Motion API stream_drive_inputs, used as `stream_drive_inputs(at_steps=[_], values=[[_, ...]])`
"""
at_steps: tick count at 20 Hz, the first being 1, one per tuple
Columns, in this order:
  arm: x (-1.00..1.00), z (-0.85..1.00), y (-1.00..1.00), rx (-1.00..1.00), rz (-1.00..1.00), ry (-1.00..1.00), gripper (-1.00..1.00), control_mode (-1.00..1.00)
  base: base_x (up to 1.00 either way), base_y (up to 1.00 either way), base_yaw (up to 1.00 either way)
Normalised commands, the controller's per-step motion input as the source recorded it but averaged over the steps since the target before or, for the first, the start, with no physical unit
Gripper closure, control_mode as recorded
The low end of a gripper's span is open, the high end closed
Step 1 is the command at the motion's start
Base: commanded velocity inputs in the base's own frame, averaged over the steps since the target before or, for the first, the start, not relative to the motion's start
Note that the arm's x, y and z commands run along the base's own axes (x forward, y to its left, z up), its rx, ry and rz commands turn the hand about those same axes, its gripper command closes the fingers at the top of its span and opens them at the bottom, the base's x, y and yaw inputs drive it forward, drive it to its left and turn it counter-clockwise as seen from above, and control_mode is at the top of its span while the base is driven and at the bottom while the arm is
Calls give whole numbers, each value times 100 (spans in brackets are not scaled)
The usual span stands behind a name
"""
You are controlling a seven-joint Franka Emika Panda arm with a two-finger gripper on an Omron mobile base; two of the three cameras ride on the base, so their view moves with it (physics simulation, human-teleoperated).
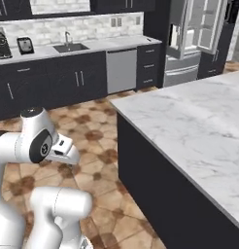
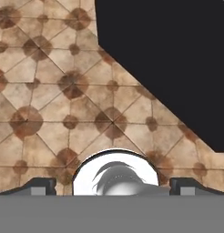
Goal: Retrieve the butter from the fridge and place it on a plate on the dining table. Then retrieve the butter knife by the fridge and place it near the plate.
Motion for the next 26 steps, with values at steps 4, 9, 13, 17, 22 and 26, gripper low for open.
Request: stream_drive_inputs(at_steps=[4, 9, 13, 17, 22, 26], values=[[0, 0, 0, 0, 0, 0, -100, 100, 100, 100, -5], [0, 0, 0, 0, 0, 0, -100, 100, 100, 97, 0], [0, 0, 0, 0, 0, 0, -100, 100, 100, 85, -12], [0, 0, 0, 0, 0, 0, -100, 100, 100, 100, -29], [0, 0, 0, 0, 0, 0, -100, 100, 100, 98, -30], [0, 0, 0, 0, 0, 0, -100, 100, 100, 100, -40]])
